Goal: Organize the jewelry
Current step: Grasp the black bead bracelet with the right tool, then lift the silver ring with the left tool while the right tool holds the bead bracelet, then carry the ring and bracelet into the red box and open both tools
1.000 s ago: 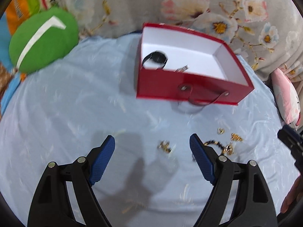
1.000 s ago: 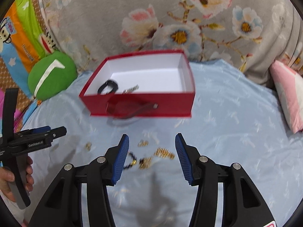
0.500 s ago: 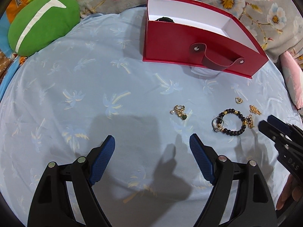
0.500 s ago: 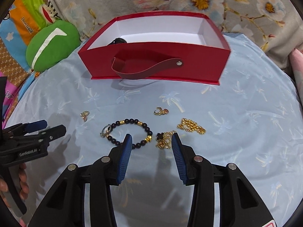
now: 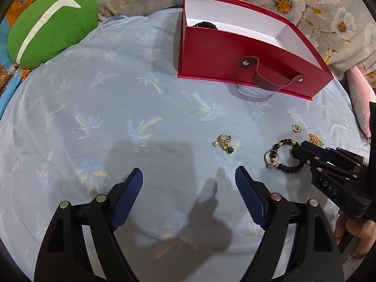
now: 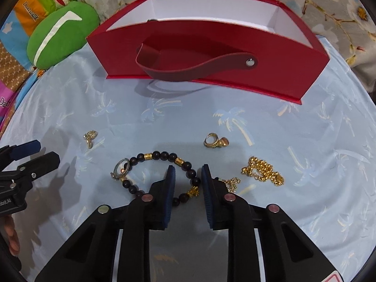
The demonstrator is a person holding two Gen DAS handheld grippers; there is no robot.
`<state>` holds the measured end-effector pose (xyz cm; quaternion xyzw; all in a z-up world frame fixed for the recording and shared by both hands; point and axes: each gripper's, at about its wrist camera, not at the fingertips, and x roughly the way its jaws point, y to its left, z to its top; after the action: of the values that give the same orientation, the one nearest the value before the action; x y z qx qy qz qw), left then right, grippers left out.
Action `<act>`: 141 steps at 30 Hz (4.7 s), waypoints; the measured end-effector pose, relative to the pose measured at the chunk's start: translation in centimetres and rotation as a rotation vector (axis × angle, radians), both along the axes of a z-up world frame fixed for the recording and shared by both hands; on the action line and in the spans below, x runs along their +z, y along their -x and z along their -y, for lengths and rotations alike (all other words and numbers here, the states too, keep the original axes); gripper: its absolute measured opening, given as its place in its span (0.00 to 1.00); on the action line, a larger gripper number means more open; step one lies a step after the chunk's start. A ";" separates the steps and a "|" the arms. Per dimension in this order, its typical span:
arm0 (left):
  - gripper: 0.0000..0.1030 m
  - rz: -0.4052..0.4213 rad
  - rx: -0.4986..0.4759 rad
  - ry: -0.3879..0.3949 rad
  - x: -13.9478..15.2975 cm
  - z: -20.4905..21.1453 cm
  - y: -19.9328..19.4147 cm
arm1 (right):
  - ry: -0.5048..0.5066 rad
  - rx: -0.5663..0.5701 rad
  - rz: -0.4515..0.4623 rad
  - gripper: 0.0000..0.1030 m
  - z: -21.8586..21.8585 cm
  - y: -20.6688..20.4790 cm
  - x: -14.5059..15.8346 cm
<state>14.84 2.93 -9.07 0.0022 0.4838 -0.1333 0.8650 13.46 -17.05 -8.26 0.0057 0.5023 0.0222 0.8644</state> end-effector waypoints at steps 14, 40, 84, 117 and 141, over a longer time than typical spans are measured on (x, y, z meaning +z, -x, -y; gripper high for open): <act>0.76 -0.014 -0.047 0.017 -0.1 1.8 -0.9 | -0.061 -0.099 0.149 0.07 3.2 4.2 5.2; 0.57 -0.047 -0.241 0.013 -1.2 11.8 0.3 | -0.088 -0.203 0.174 0.07 7.4 11.5 8.3; 0.07 -0.053 -0.325 0.107 -0.7 11.8 3.0 | -0.138 -0.230 0.182 0.07 8.2 11.9 8.0; 0.07 0.323 -0.199 0.044 17.5 10.5 -15.2 | -0.080 -0.062 0.418 0.07 6.4 -10.2 21.8; 0.80 0.277 -0.090 0.033 13.3 11.2 -19.0 | -0.043 -0.133 0.377 0.39 8.4 -13.9 17.4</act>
<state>33.86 -8.23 4.20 0.0280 0.3569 -0.1785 0.9165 27.34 -25.49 9.18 0.0530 0.3297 -0.0237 0.9423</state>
